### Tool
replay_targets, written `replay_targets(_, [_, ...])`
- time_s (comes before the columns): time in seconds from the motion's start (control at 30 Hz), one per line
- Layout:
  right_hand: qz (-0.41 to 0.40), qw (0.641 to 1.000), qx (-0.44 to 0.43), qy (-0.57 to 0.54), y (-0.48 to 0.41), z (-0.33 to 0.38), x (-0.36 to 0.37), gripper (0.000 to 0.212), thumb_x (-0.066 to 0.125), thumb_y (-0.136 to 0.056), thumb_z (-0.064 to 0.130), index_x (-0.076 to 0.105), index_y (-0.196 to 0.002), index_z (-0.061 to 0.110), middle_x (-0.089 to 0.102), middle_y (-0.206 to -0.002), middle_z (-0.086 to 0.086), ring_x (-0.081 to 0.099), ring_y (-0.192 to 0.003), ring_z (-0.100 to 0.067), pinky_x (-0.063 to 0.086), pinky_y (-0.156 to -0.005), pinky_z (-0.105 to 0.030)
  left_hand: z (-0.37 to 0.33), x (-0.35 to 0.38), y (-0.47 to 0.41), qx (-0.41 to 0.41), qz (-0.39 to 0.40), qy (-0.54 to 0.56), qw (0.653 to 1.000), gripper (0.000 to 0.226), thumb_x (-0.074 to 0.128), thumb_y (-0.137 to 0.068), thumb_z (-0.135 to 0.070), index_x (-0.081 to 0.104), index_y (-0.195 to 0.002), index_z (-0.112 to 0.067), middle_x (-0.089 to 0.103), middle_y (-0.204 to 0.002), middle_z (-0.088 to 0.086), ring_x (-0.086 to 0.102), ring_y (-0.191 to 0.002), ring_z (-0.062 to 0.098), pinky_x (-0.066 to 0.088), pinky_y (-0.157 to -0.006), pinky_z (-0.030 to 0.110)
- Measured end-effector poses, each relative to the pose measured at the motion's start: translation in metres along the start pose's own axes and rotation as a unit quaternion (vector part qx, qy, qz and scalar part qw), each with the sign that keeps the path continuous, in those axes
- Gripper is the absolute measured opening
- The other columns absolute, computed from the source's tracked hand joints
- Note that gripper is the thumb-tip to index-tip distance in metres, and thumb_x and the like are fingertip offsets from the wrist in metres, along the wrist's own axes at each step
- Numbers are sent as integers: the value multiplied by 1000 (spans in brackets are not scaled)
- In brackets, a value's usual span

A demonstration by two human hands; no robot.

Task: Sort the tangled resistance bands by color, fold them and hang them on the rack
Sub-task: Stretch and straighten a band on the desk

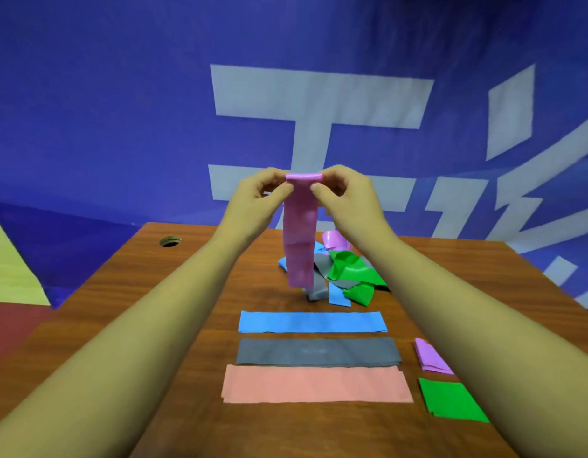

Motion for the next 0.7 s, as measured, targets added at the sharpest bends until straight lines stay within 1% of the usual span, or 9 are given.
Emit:
replay_targets(0.1, [6,1000,-17,-21,9,23,-18,15,68,-86,18,65,-101,16,66,-79,-4,64,-74,-15,52,-65,-25,-26,6,8,10,9,33,999,13,58,-96,-10,68,-93,-17,64,-78,-7,57,-72,0,48,-69,16])
replay_targets(0.13, [19,999,-24,-15,13,30,-22,15,69,-86,18,66,-100,14,65,-76,-5,61,-70,-13,50,-63,-24,-30,10,11,7,16,37,999,11,58,-96,-11,69,-94,-14,64,-79,-2,56,-73,3,48,-69,19])
replay_targets(0.2, [42,999,-28,-1,21,38,-29,13,69,-87,18,68,-95,8,67,-76,-15,56,-67,-13,48,-61,-32,-36,18,17,2,32,48,998,11,59,-95,-15,70,-97,-11,64,-83,5,55,-76,11,49,-72,29])
replay_targets(0.23, [47,999,-26,5,25,40,-33,13,68,-88,17,68,-93,6,68,-80,-20,55,-67,-14,48,-60,-34,-38,22,20,-1,38,57,998,13,59,-94,-17,70,-98,-12,64,-84,4,56,-77,12,49,-73,33])
replay_targets(0.3, [54,998,-18,16,33,44,-42,15,67,-89,17,68,-91,3,68,-82,-23,53,-66,-14,44,-59,-29,-40,31,29,-16,46,82,995,17,58,-94,-19,70,-102,-9,66,-86,0,59,-79,10,51,-75,34])
replay_targets(0.4, [60,997,-8,40,42,47,-55,18,64,-91,19,69,-91,2,68,-82,-20,52,-66,-12,45,-61,-24,-36,54,46,-71,88,136,984,23,62,-91,-25,67,-110,-13,69,-92,0,64,-87,12,53,-80,33])
replay_targets(0.53, [79,996,23,29,50,40,-72,12,65,-90,18,70,-95,7,68,-81,-8,58,-66,-10,52,-60,-26,-34,84,68,-89,135,120,980,18,65,-92,-18,68,-110,-17,74,-90,5,66,-83,16,53,-78,36])
replay_targets(0.63, [123,989,51,61,60,28,-78,14,69,-86,18,71,-94,7,70,-86,-17,58,-69,-14,52,-64,-36,-33,101,79,-96,147,113,978,20,66,-89,-26,70,-108,-21,76,-95,9,67,-86,17,51,-81,40])
replay_targets(0.7, [110,989,54,84,63,23,-90,12,69,-86,18,72,-88,7,68,-78,-15,56,-66,-17,51,-65,-38,-31,117,87,-112,163,124,972,26,68,-83,-35,70,-106,-22,73,-97,17,64,-87,20,48,-81,42])
Point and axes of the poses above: each hand's wrist, its own y-axis away from the middle knuckle, its own x-axis out of the palm, z = x × y, the point moved 10 cm from there along -y, towards the middle knuckle
